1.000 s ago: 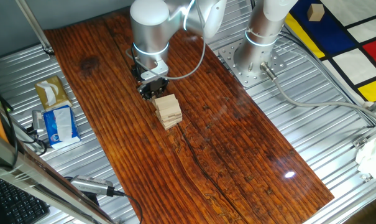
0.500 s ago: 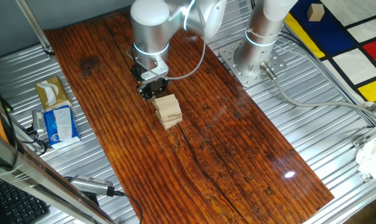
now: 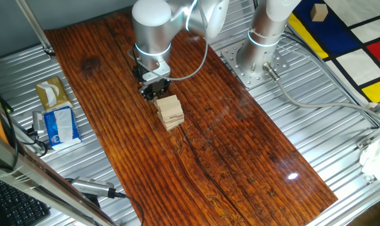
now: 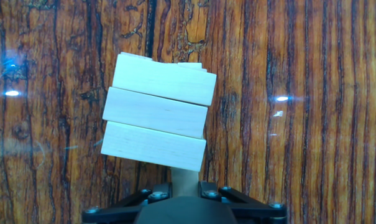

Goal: Play Jenga

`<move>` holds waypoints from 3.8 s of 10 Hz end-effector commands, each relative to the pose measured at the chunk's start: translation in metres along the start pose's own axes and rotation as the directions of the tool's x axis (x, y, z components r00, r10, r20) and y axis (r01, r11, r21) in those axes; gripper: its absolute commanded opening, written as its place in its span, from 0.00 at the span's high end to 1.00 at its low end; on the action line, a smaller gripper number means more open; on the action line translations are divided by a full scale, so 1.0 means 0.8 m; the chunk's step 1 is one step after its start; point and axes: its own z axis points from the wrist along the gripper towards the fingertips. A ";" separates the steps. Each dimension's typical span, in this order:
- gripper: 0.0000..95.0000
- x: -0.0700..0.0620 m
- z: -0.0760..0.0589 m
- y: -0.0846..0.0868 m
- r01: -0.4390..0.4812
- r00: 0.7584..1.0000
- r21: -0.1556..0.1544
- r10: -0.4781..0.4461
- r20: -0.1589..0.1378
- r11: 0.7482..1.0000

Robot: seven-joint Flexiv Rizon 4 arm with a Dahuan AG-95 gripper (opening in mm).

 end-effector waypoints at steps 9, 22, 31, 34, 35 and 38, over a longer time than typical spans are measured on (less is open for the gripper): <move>1.00 0.005 0.000 0.002 0.004 1.000 -0.001 -0.004 0.003 1.000; 1.00 0.006 0.000 0.003 0.003 1.000 -0.001 -0.003 0.006 1.000; 1.00 0.009 0.000 0.004 0.005 1.000 -0.001 -0.005 0.005 1.000; 1.00 0.010 0.001 0.003 0.006 1.000 -0.001 -0.006 0.006 1.000; 1.00 0.010 0.001 0.003 0.006 1.000 -0.001 -0.006 0.006 1.000; 1.00 0.013 0.002 0.001 0.009 1.000 -0.002 -0.009 0.009 1.000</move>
